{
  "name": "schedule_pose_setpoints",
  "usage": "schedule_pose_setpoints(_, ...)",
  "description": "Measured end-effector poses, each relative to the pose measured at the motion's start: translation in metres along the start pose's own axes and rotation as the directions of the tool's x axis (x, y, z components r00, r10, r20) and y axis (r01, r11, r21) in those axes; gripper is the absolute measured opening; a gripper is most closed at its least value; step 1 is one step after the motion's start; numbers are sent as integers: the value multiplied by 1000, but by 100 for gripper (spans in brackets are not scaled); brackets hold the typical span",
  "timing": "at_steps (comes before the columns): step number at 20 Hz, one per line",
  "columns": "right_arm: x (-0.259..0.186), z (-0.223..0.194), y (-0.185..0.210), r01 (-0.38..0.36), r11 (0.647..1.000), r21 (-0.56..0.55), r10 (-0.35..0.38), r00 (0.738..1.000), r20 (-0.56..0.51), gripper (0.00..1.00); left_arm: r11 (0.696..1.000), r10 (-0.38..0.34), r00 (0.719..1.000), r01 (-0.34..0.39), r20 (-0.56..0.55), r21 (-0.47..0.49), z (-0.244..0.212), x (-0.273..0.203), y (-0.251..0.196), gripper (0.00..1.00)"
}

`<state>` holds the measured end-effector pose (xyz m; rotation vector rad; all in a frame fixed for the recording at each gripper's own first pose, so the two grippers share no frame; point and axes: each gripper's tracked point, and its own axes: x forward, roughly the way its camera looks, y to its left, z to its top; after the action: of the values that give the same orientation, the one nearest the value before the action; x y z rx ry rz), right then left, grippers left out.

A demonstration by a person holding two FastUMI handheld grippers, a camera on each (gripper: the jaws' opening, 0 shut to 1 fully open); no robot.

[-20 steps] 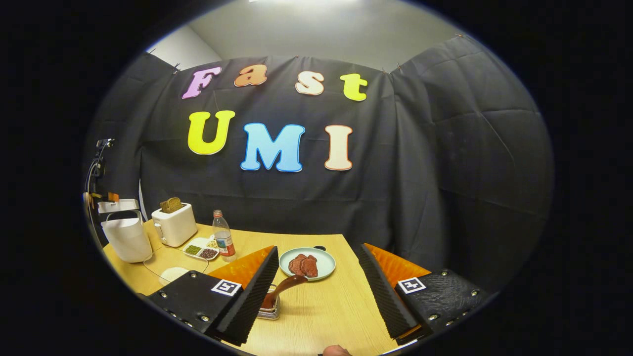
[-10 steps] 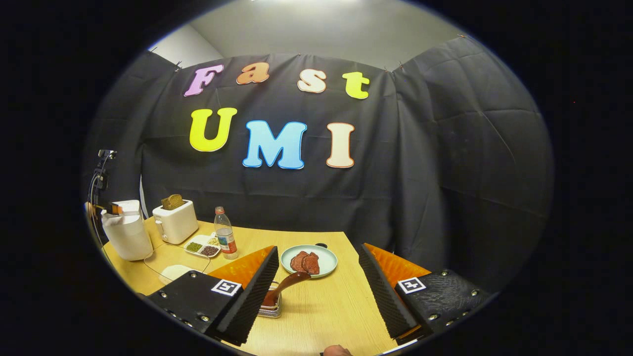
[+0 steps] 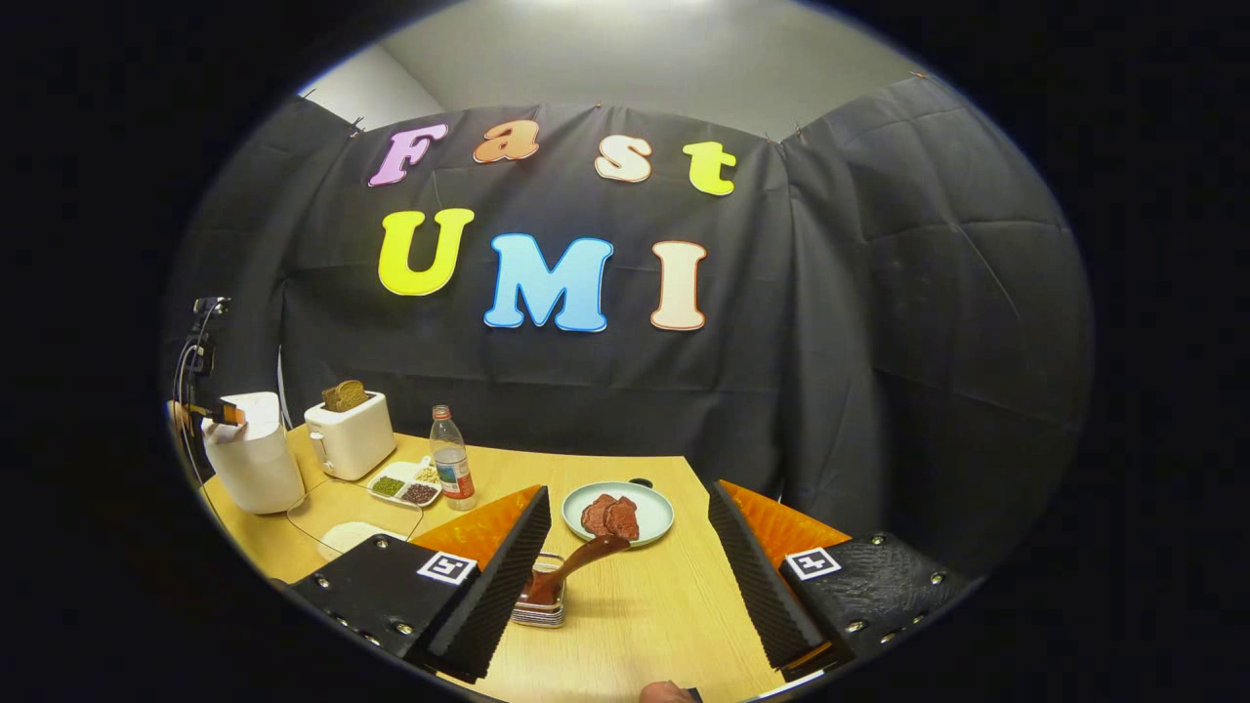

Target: Close the left gripper, press the button to open the rice cooker; take a wooden spoon from the chopstick holder with the right hand, scoop a spoonful of rice and pour it into the rice cooker, then put the wooden spoon back into the chopstick holder.

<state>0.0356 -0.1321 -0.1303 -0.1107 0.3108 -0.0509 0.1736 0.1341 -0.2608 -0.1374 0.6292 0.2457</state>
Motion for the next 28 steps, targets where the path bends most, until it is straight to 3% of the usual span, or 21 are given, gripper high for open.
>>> schedule_pose_setpoints(4, 1, 2, 16, -20, 1000, -7, 20, 1000, 0, 99, 994, -52, 999, 51, -4, -93, 11, -2, 4, 94)
schedule_pose_setpoints(5, 0, 5, 21, -26, 1000, -4, 26, 1000, 6, 99, 993, -57, 998, 58, 11, -101, 13, -1, 5, 98)
schedule_pose_setpoints(8, 1, 23, 37, -45, 999, 1, 45, 998, 41, 99, 994, -43, 998, 47, 41, -96, 18, -4, 14, 93)
schedule_pose_setpoints(9, 0, 28, 41, -51, 999, 1, 51, 997, 52, 99, 996, -36, 997, 41, 64, -81, 23, -9, 19, 98)
schedule_pose_setpoints(11, -2, 41, 53, -68, 998, 0, 68, 995, 79, 99, 999, -47, 991, 50, 129, -17, 40, -28, 18, 98)
schedule_pose_setpoints(15, -10, 75, 83, -111, 993, 42, 104, 984, 146, 99, 991, -93, 950, 60, 298, 119, 86, -89, 7, 97)
schedule_pose_setpoints(23, -39, 128, 141, -201, 977, 70, 172, 940, 295, 99, 975, -221, 840, 177, 496, 135, 116, -224, -22, 97)
schedule_pose_setpoints(28, -48, 127, 166, -230, 970, 72, 196, 926, 322, 99, 973, -231, 813, 181, 535, 144, 92, -264, -34, 97)
